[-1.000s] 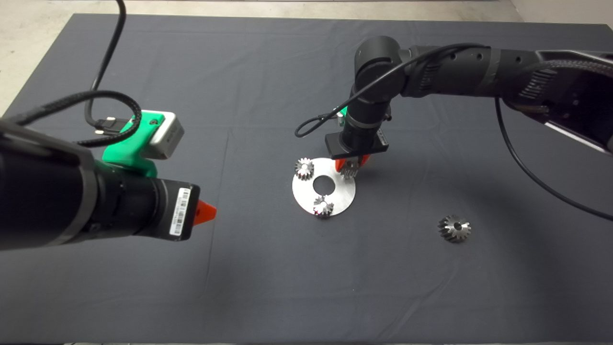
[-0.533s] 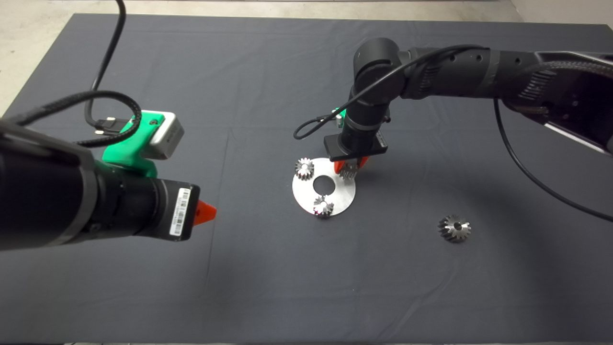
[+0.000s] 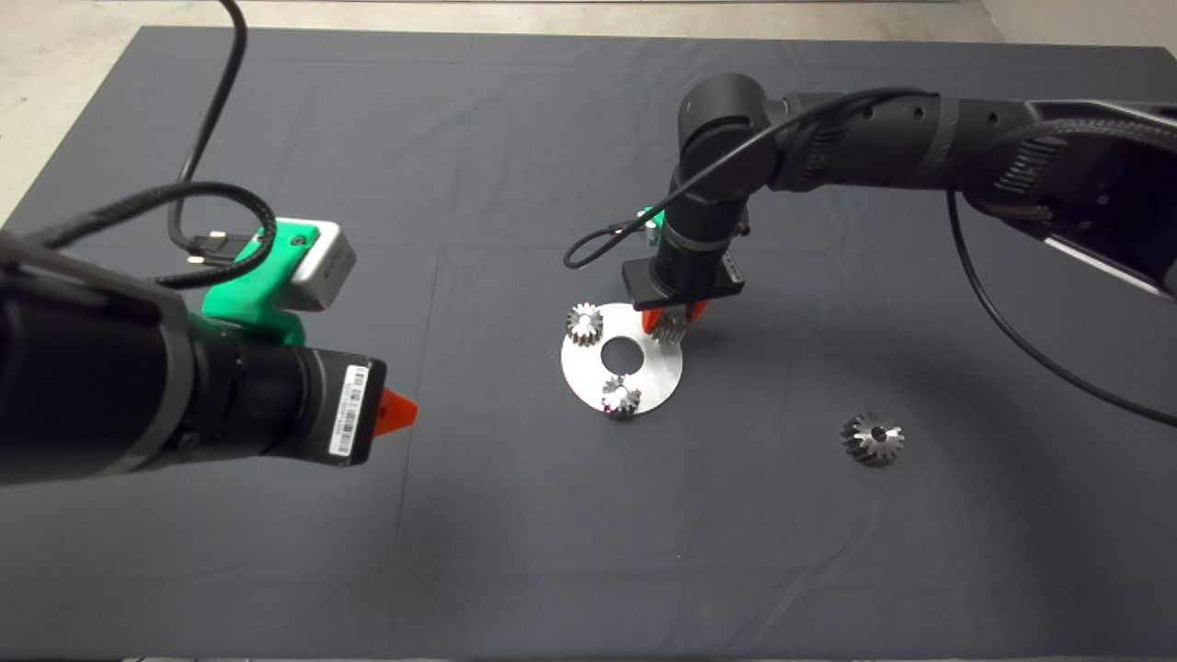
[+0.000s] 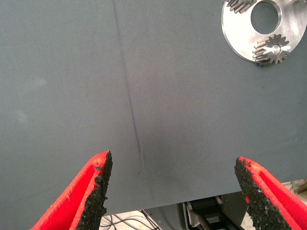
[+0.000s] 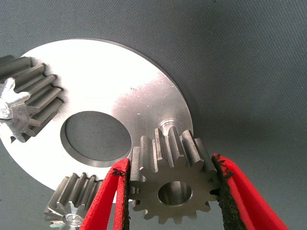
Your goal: Remove an incorrectly installed larger gear and replace it with the correct smaller gear
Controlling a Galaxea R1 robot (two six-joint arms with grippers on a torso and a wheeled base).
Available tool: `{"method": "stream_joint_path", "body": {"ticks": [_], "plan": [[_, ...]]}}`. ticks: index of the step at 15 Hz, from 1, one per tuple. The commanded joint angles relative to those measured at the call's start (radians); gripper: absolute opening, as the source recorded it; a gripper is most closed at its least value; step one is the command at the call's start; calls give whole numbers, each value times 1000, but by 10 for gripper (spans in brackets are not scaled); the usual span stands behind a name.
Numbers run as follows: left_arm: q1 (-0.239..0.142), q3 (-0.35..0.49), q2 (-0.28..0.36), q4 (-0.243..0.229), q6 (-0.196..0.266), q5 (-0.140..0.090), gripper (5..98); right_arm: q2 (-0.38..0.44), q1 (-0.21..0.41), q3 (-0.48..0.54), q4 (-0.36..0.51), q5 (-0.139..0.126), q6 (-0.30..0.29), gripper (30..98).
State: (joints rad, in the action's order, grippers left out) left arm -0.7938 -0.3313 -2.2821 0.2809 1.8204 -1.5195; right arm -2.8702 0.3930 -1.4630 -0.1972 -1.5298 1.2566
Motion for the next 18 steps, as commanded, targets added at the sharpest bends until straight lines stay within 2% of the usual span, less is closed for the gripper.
{"method": "stream_joint_path", "body": {"ticks": [1,8,12,13,18], "plan": [[-1,11,3,15,3,-8,643,-6,-3,-2,-48,-78,4,358],[8,11,3,31,0,-8,643,-41,-5,-54,-64,-78,-6,358],[32,14,2,34,2,-8,643,-51,-4,-81,-80,-78,-11,358],[34,15,0,47,2,-8,643,-50,-3,-83,-82,-78,-11,358],[38,10,2,57,-3,-8,643,-62,-3,-109,-82,-76,-13,357]]}}
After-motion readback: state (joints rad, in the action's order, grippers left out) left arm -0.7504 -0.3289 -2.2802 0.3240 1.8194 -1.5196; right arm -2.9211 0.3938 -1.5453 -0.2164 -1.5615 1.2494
